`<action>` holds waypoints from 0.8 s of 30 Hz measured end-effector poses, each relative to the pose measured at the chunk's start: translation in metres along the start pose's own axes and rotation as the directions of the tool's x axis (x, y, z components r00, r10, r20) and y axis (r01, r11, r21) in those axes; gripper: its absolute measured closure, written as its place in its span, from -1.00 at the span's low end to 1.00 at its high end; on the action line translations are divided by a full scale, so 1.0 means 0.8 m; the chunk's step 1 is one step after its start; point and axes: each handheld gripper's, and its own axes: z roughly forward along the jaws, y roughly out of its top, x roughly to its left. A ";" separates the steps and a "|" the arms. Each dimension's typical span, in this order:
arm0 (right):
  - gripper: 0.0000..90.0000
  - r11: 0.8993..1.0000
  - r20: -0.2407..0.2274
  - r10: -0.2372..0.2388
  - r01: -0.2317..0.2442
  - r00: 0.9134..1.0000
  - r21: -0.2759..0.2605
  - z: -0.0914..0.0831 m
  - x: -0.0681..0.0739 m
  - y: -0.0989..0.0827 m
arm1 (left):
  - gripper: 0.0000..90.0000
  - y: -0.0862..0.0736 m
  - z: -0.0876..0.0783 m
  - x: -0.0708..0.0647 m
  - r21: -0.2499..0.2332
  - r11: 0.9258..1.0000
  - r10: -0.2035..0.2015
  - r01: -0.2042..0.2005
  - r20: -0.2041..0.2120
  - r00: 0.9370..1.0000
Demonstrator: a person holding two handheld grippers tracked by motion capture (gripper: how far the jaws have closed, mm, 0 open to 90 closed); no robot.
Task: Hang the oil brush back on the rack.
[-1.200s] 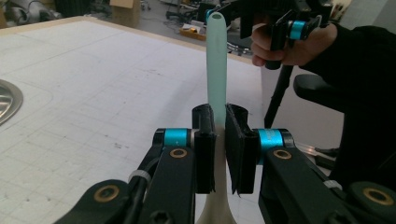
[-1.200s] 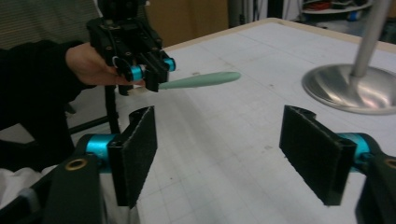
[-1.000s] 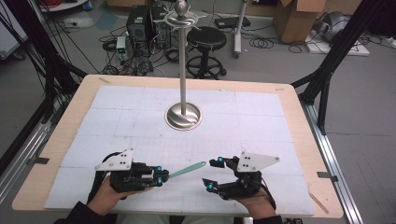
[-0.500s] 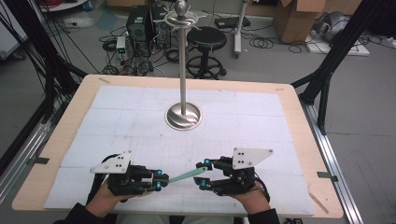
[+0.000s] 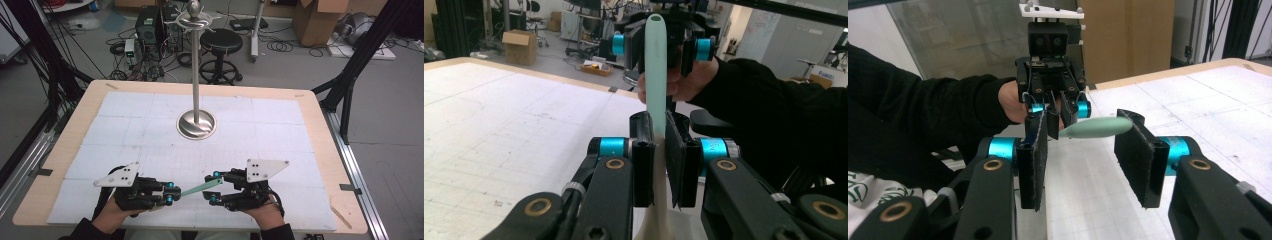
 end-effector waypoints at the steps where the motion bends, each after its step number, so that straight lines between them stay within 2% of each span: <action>1: 0.24 1.000 -0.002 0.005 -0.005 1.000 -0.005 0.002 0.000 -0.001 | 0.82 0.000 0.000 0.000 -0.004 1.000 -0.001 0.001 0.001 1.000; 9: 0.37 1.000 -0.027 -0.019 0.018 0.999 -0.014 0.011 0.002 -0.003 | 0.82 0.001 0.001 -0.002 -0.017 1.000 -0.005 0.005 0.012 1.000; 15: 0.49 0.999 -0.056 -0.030 0.028 0.998 -0.039 0.015 0.003 -0.002 | 0.82 0.003 0.003 -0.004 -0.034 0.999 -0.005 0.006 0.025 1.000; 17: 0.54 0.999 -0.059 -0.033 0.030 0.998 -0.041 0.015 0.004 -0.002 | 0.81 0.002 0.003 -0.004 -0.033 0.999 -0.004 0.005 0.029 1.000; 18: 0.64 0.998 -0.061 -0.035 0.032 0.998 -0.048 0.016 0.005 -0.002 | 0.81 0.002 0.004 -0.004 -0.032 0.999 -0.005 0.007 0.033 0.999; 24: 0.68 0.998 -0.065 -0.022 0.018 0.998 -0.052 0.017 0.004 -0.002 | 0.81 0.002 0.005 -0.004 -0.023 1.000 -0.001 0.002 0.035 0.999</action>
